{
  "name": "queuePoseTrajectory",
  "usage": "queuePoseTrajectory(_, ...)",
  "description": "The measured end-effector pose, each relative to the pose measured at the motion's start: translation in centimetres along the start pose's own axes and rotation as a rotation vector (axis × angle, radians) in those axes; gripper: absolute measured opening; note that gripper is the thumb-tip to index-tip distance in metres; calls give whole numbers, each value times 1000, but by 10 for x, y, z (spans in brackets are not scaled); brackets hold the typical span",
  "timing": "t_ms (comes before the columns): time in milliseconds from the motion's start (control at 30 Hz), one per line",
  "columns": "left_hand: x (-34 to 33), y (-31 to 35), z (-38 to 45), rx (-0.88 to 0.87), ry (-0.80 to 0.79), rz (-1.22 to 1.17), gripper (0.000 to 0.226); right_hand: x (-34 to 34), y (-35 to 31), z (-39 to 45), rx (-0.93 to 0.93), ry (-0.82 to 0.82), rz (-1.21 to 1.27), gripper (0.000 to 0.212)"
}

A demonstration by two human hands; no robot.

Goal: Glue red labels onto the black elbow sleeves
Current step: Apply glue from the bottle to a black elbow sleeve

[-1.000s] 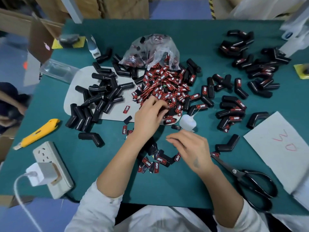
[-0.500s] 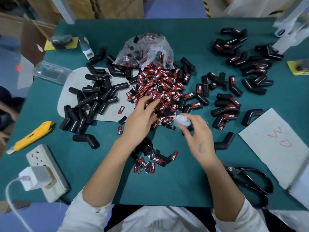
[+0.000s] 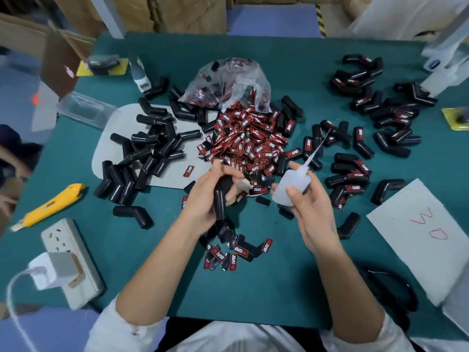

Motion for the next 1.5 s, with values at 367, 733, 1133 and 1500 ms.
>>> queuePoseTrajectory(367, 4, -10, -9, -111, -153, -132, 56, -18, 11, -1, -158, -85, 86, 47)
queuePoseTrajectory(733, -4, -9, -15, -162, 115, 141, 21, -27, 16, -10, -183, -154, 174, 45)
queuePoseTrajectory(1133, -19, -15, -40, 69, -81, 475, 37, -25, 11, -11, -130, -34, 68, 41)
queuePoseTrajectory(1500, -8, -12, -37, -15, -25, 220, 54, 3, -9, -16, -25, 66, -58, 47)
Point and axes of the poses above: each hand's wrist, its own z-axis towards the middle knuckle, its own x-axis out of the back of the hand, y = z × x, the point moved 2 cm from there along z, towards the middle knuckle, and after that the axes turned 11 degrees about -y, right-handed, at the moved point
